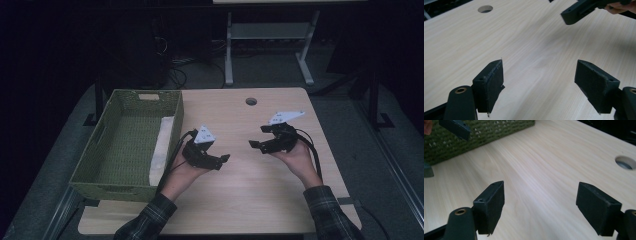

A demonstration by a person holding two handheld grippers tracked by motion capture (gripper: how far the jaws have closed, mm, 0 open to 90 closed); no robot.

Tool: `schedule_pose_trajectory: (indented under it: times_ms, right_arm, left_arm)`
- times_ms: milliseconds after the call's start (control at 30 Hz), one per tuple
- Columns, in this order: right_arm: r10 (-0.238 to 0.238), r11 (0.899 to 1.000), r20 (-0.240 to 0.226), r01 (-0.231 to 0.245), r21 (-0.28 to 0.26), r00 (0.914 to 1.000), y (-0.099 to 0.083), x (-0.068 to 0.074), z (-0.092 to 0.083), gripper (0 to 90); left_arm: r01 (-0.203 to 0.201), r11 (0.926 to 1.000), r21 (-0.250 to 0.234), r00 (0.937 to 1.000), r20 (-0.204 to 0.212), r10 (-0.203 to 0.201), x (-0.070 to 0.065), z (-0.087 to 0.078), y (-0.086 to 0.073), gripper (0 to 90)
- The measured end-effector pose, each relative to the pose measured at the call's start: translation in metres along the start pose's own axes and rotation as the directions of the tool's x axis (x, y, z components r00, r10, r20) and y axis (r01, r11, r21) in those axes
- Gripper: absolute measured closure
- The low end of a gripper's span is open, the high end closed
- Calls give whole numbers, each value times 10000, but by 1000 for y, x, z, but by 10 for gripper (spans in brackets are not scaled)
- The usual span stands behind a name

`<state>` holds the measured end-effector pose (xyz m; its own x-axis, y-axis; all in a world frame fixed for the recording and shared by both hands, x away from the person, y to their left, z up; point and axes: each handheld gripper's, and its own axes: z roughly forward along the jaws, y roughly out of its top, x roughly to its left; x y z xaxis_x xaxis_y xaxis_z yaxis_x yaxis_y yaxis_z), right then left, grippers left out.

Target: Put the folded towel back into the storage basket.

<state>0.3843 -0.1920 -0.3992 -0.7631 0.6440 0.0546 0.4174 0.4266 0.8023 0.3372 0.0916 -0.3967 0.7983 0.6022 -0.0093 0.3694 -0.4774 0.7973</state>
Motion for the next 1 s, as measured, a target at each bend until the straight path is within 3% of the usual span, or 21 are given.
schedule_pose_trajectory:
  times_ms: [133, 467, 733, 900, 1000]
  right_arm:
    - [134, 9999, 219, -134, 25, 9997, -18, 0, -9, 219]
    - [719, 9971, 857, -739, 198, 9937, -68, 5, -29, 187]
    - [1443, 9861, 1234, -1531, 650, 9818, -107, 6, -40, 161]
    - [1478, 9841, 1935, -1637, 690, 9699, -130, 9, -47, 161]
    - [1634, 9808, 2049, -1813, 719, 9651, -138, 9, -49, 160]
  left_arm:
    - [38, 9999, 152, 9999, 106, -40, -7, 10, -10, 229]
    - [-307, 9968, 742, 9980, 582, 264, -21, 29, -37, 221]
    - [-694, 9889, 1314, 9957, 706, 605, -25, 43, -56, 206]
    - [-784, 9866, 1429, 9957, 597, 704, -23, 46, -61, 197]
    - [-765, 9872, 1398, 9954, 675, 676, -24, 47, -63, 188]
